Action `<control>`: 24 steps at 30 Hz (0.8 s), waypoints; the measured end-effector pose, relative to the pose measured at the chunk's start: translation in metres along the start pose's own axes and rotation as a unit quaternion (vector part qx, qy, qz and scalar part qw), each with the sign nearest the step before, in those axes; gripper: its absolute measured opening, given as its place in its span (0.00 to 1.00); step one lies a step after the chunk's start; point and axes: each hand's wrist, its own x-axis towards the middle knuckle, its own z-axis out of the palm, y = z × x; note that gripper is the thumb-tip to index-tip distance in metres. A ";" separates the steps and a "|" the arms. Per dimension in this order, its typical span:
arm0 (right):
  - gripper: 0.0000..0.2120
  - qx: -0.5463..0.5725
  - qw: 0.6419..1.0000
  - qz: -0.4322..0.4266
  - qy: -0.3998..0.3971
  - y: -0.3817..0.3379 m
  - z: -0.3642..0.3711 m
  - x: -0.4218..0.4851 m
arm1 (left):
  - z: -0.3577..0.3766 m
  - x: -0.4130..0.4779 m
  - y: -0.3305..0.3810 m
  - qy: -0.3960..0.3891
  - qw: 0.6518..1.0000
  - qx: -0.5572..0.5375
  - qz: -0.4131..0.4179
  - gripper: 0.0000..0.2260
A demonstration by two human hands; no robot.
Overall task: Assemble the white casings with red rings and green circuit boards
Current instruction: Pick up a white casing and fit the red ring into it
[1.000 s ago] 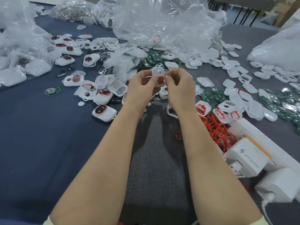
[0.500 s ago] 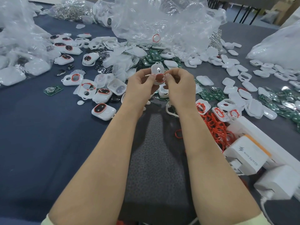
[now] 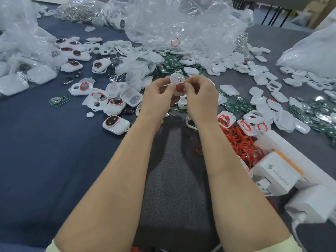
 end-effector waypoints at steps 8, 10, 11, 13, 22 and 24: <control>0.06 -0.020 1.000 0.005 0.007 0.000 0.006 -0.002 | -0.002 -0.003 0.000 -0.019 1.000 0.008 0.013 0.05; 0.07 -0.022 1.000 0.007 0.007 0.001 0.005 -0.001 | -0.002 -0.003 0.001 -0.028 1.000 0.003 0.007 0.05; 0.07 -0.026 1.000 0.007 0.007 0.001 0.005 -0.001 | -0.002 -0.003 0.001 -0.027 1.000 0.000 0.005 0.05; 0.07 -0.036 0.999 0.002 0.006 0.002 0.005 -0.001 | -0.001 -0.003 0.002 -0.016 1.000 0.001 0.005 0.05; 0.06 -0.047 0.999 -0.009 0.016 0.002 0.004 -0.001 | 0.000 -0.002 0.002 -0.015 1.000 -0.003 0.003 0.07; 0.06 -0.048 0.999 -0.014 0.021 0.002 0.003 -0.001 | -0.001 -0.002 0.002 -0.008 1.000 -0.006 0.003 0.08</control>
